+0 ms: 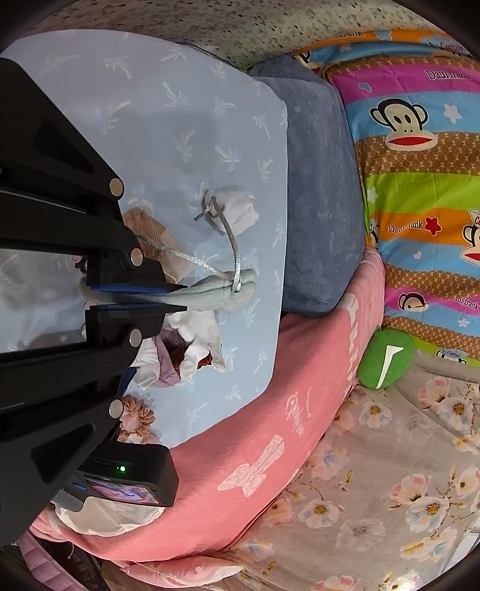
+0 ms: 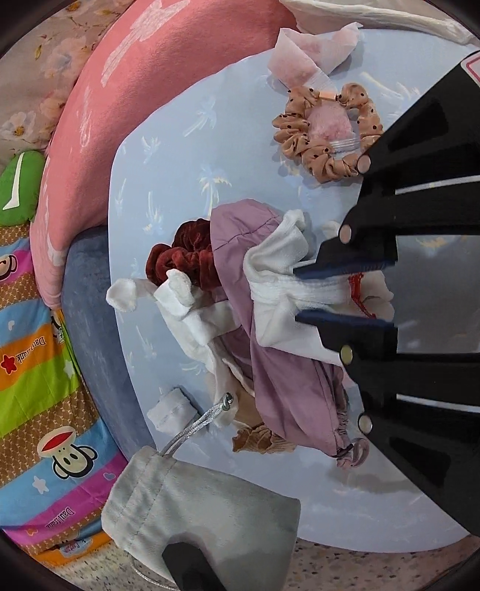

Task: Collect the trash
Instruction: 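Grasp the grey drawstring pouch with the left tool while the right tool grasps a white cloth, then carry the grey pouch and white cloth in both tools over the bin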

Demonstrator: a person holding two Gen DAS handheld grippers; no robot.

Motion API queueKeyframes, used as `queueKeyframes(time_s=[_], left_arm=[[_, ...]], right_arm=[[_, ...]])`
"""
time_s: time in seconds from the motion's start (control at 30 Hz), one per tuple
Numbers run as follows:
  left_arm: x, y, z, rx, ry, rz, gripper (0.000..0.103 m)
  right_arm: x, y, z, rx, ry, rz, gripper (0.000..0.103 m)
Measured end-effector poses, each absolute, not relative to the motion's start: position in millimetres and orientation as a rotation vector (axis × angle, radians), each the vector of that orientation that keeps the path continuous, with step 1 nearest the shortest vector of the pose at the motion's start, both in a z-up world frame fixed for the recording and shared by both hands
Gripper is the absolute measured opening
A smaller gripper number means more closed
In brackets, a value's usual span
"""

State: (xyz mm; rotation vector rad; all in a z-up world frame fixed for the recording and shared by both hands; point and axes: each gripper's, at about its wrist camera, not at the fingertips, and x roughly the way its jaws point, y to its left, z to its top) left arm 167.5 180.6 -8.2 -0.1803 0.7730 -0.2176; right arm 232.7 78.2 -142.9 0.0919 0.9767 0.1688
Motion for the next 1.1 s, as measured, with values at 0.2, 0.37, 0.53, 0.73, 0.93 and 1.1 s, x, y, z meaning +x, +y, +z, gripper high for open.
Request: queueKeyframes(time_s=[0.2,0.37,0.53,0.73,0.93,1.1], left_arm=[[165.5,172.5,-0.7,-0.172,0.760,-0.232,0.004],[160.7,156.7,16.5,-0.157,0.725,-0.258,0.004],[152.4,131.1,40.3,-0.136,0.674,-0.305,0.004],[139.4,93.4,64.1,-0.116,0.621,-0.381,0.004],[124.4,48.3,78.1,-0.088,0.593,-0.473,0.004],[112.3,7.6,81.2,-0.060,0.592,-0.548,0.004]], right_arm=[[217.0,63.1,-108.0,0.115,0.883,0.166,0.010],[199.5,42.2,-57.0,0.137,0.775,0.145,0.010],[178.8,9.2,-7.6,0.164,0.676,0.113,0.010],[148.9,-34.5,35.0,0.176,0.591,0.056,0.010],[114.7,-80.3,59.1,0.180,0.529,-0.008,0.010],[89.0,-120.0,65.2,0.196,0.506,-0.065,0.010]])
